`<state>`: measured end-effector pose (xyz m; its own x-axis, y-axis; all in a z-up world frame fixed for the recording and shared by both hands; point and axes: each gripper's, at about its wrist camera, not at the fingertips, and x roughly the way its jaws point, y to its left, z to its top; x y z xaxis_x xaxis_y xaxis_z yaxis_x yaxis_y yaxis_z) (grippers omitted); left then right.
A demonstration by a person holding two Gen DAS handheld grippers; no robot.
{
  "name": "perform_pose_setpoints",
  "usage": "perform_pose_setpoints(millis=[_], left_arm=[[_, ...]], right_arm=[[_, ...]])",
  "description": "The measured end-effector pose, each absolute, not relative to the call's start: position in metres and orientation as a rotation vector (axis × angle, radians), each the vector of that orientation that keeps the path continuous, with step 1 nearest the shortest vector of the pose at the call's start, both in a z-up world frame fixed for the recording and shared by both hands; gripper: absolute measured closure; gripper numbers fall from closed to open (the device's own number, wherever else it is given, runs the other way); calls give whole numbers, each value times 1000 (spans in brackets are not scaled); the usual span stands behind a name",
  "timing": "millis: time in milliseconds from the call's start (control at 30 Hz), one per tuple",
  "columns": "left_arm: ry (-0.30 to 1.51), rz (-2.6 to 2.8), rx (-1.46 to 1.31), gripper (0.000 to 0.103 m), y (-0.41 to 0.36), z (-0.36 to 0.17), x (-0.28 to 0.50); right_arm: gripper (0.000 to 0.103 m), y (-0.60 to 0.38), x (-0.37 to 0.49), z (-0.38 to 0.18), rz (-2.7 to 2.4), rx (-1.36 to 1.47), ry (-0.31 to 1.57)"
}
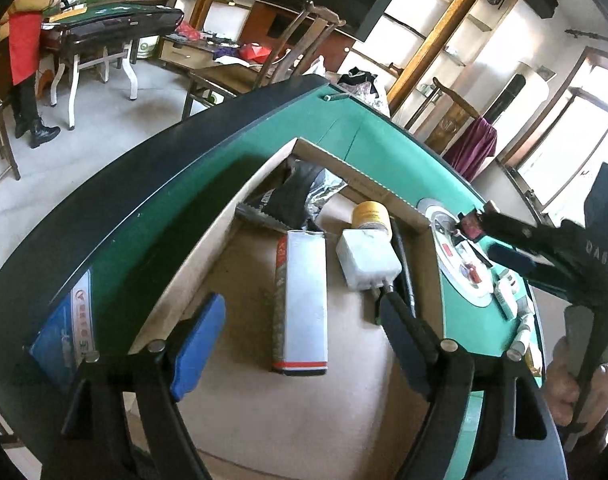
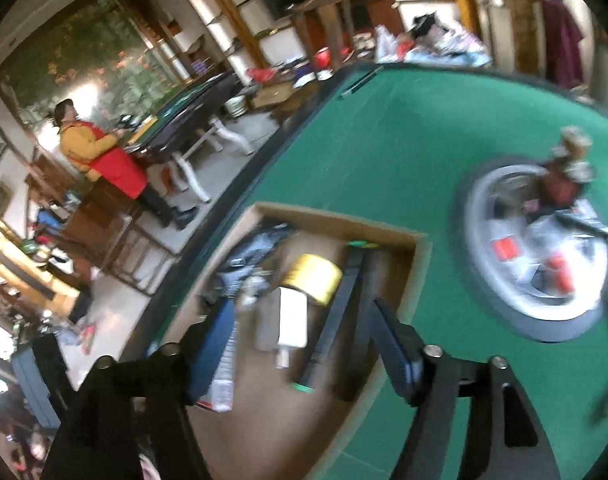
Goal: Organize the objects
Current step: 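Lower the product box and plug into the box and open both grippers, then withdraw both grippers from the box toward the turntable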
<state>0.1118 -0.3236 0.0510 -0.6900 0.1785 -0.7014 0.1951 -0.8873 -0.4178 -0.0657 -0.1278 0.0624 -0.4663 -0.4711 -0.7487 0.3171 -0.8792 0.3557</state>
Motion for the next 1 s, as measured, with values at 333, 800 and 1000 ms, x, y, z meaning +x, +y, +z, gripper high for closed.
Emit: perform_pose_setpoints(millis=[333,800,1000], left_arm=[[658,-2902,1266,22,-275,72,120],[479,-3085,1470,20,-161,79,103],[396,-3095,1505,20,-133,76,102]], right_arm=[[21,27,-41,95,-2708,1329,-245],[0,218,26,106,-3168,1145,-415],[0,241,5,53,-3058,1290,-635]])
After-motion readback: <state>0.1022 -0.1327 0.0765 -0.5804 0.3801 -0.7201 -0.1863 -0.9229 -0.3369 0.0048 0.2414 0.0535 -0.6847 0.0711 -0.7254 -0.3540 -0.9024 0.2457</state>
